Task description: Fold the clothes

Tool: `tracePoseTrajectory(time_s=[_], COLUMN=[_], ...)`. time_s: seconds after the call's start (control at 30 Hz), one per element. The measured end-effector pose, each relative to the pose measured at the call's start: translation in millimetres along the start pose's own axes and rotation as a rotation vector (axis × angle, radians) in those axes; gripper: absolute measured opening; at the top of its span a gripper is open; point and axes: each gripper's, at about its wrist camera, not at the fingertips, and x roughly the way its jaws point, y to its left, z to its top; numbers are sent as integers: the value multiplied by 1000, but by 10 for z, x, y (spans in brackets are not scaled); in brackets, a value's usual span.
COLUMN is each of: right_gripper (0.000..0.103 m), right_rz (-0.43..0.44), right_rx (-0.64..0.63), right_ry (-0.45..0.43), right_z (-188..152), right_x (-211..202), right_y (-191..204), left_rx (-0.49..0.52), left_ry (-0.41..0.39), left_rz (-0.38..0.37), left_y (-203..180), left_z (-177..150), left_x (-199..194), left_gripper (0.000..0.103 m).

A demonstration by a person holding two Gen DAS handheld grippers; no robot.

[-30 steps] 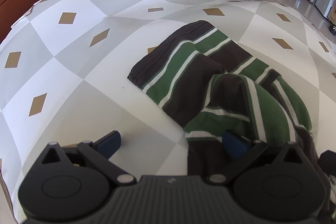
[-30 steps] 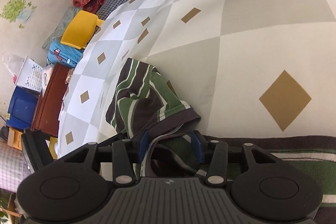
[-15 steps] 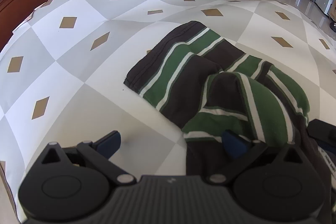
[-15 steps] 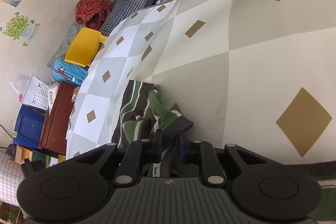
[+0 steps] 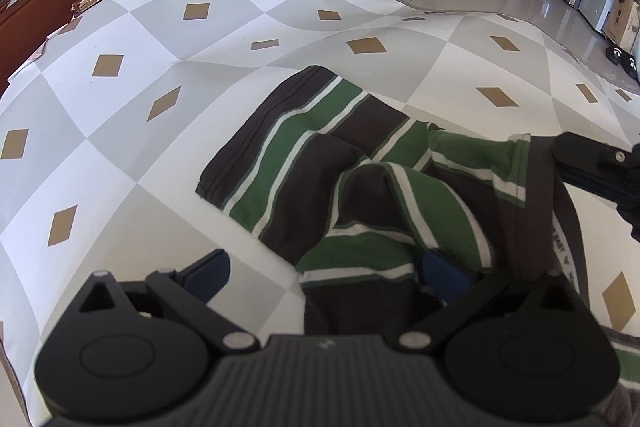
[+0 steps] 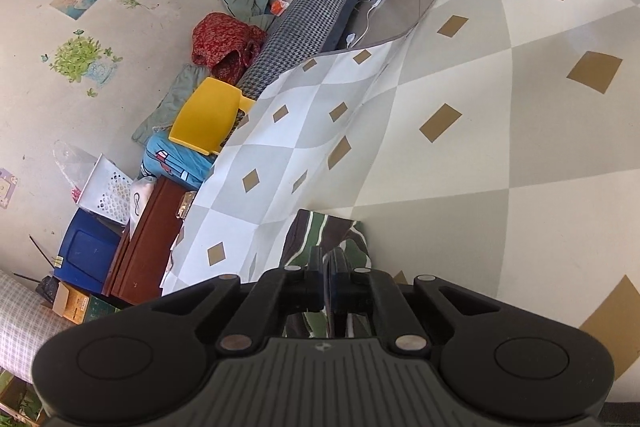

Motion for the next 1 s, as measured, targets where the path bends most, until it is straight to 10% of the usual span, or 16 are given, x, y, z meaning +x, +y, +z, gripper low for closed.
tracePoseTrajectory(time_s=[0.5,0.83,1.0], right_gripper=[41,44,32], right_rz=[-161,-45,-82], right_rx=[53,178,42], right_ry=[132,192,174], right_z=[-100,-232,-277], right_x=[47,67,143], right_y=[-434,-566,-362], left_rx=[27,21,19], left_ry=[68,63,60], left_rz=[-2,-2,-2], left_y=[-117,-130,-126], left_z=[-24,-20,-25], left_x=[238,250,246], left_gripper=[103,103,103])
